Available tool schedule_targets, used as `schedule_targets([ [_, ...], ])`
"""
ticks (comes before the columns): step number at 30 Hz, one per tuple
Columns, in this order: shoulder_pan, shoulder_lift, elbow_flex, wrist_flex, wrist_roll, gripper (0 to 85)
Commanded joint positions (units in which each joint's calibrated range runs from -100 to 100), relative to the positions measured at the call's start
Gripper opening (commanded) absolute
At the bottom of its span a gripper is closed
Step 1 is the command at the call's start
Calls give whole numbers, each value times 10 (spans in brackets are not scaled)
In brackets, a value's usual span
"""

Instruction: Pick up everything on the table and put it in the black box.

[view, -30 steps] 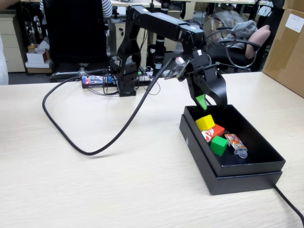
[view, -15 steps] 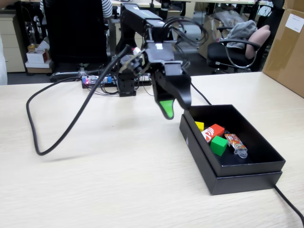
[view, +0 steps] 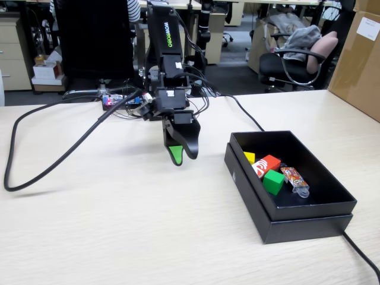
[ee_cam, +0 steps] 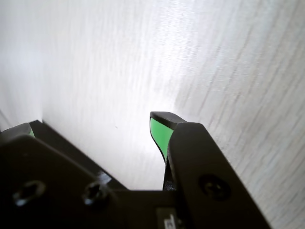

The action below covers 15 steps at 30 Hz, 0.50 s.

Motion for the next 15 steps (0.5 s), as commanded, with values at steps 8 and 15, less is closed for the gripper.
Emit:
schedule_targets([
  [8, -6, -92, -152, 185, 9, 480],
  [15, -10, -104, -239, 251, 12, 485],
])
